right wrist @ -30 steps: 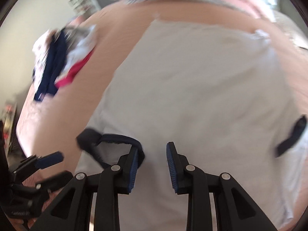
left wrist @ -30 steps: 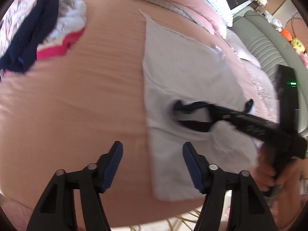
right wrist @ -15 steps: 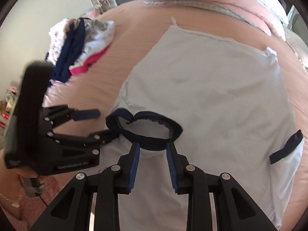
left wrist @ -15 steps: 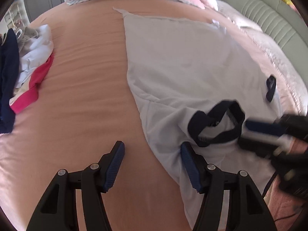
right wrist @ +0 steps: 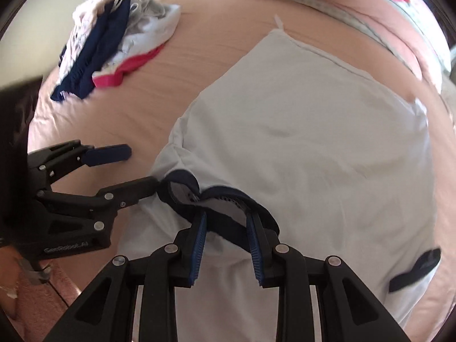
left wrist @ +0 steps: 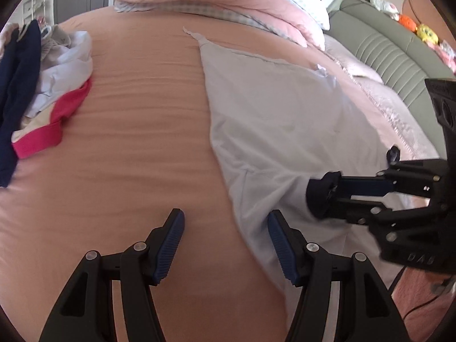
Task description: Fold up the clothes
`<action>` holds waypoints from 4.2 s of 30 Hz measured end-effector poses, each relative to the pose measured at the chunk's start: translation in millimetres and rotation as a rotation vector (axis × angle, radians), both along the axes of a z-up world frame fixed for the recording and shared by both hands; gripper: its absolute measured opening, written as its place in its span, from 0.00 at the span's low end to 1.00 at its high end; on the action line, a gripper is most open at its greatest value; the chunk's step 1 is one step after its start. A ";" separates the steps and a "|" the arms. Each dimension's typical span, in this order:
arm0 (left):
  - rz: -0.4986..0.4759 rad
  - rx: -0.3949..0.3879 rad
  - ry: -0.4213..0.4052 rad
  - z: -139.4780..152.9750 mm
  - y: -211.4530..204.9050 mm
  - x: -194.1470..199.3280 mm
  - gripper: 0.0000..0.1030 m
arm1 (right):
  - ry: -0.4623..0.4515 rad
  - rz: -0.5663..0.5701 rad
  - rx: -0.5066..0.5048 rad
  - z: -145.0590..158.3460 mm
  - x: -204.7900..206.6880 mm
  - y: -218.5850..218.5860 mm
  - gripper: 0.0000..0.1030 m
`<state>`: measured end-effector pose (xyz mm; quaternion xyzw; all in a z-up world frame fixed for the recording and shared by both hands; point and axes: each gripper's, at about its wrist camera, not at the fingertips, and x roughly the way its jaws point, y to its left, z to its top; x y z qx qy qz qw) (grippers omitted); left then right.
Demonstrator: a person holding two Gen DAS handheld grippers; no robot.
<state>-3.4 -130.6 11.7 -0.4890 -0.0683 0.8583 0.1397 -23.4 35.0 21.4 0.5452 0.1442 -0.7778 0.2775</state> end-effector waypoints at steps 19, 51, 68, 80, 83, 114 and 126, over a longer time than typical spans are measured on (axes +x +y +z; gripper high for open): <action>-0.037 0.035 0.000 -3.2 7.5 -5.5 0.55 | -0.061 -0.030 -0.086 -16.3 -31.4 7.9 0.27; 0.004 0.057 0.033 4.1 -6.8 -8.1 0.55 | 0.143 -0.141 0.038 -4.5 -34.2 36.5 0.27; -0.006 0.063 0.036 3.7 -2.2 -10.9 0.55 | 0.093 -0.191 0.029 -23.2 -22.5 53.5 0.27; -0.375 -0.047 -0.017 2.9 41.0 17.2 0.56 | 0.064 -0.172 -0.001 -22.0 7.3 42.0 0.28; -0.416 -0.066 -0.017 5.6 38.8 26.9 0.57 | 0.057 -0.167 -0.008 -21.7 14.7 39.2 0.28; 0.089 -0.054 0.085 -1.3 2.0 -32.4 0.57 | 0.162 -0.077 0.051 0.9 -29.9 -34.7 0.38; -0.005 -0.029 0.089 -0.2 18.6 -31.8 0.57 | 0.067 -0.085 0.123 -26.3 -8.5 1.5 0.38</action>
